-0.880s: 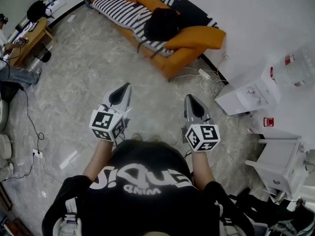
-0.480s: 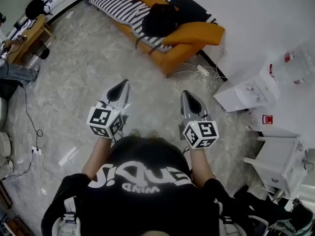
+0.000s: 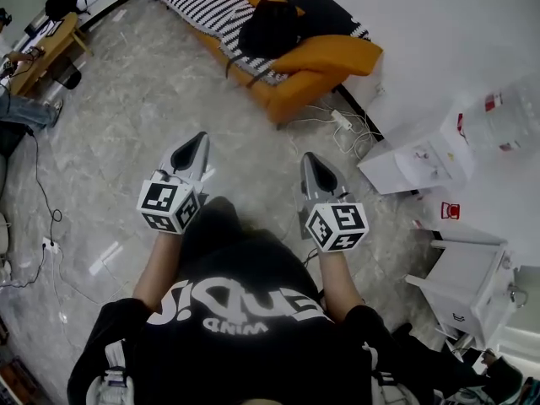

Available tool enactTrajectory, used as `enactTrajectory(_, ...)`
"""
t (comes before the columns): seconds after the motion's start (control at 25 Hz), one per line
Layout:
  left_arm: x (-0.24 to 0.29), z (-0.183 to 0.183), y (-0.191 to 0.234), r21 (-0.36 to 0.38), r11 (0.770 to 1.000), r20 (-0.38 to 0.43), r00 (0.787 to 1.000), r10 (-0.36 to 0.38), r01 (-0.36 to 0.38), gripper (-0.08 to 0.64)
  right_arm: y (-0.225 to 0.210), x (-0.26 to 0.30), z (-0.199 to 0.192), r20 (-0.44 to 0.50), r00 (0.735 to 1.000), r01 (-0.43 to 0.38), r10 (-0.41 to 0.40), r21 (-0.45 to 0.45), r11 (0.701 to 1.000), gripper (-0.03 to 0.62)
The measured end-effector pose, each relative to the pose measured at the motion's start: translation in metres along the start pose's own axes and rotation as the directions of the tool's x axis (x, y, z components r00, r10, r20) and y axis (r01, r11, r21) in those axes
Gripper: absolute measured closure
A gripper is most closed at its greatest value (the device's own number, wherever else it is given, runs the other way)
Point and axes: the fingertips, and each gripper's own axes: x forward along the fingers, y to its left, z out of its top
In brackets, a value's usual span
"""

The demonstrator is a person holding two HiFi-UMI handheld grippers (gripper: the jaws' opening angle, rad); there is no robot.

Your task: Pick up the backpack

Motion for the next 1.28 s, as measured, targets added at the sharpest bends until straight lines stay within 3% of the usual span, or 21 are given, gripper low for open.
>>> enactTrajectory(0.28, 0.022, -0.01, -0.008, -0.007, 1.0, -0.012, 1.0, 0.002, -0.003, 0.558, -0.029, 0.013, -0.009, -0.025, 1.0, -0.016, 0.016, 0.023, 1.0, 0.592)
enactTrajectory(0.64, 0.089, -0.006, 0.018, -0.035, 0.999, -0.023, 0.999, -0.038, 0.037, 0.558, -0.058, 0.074, -0.003, -0.058, 0.998, -0.027, 0.031, 0.063, 0.998, 0.592)
enactTrajectory(0.96, 0.172, 0.01, 0.085, -0.053, 0.998, -0.042, 0.998, -0.041, 0.039, 0.558, -0.093, 0.17, 0.021, -0.092, 0.995, -0.022, 0.029, 0.076, 0.997, 0.592)
enactTrajectory(1.28, 0.272, 0.047, 0.162, -0.054, 0.995, -0.054, 0.995, -0.087, 0.084, 0.558, -0.126, 0.281, 0.075, -0.085, 0.996, -0.001, 0.012, 0.127, 0.992, 0.592)
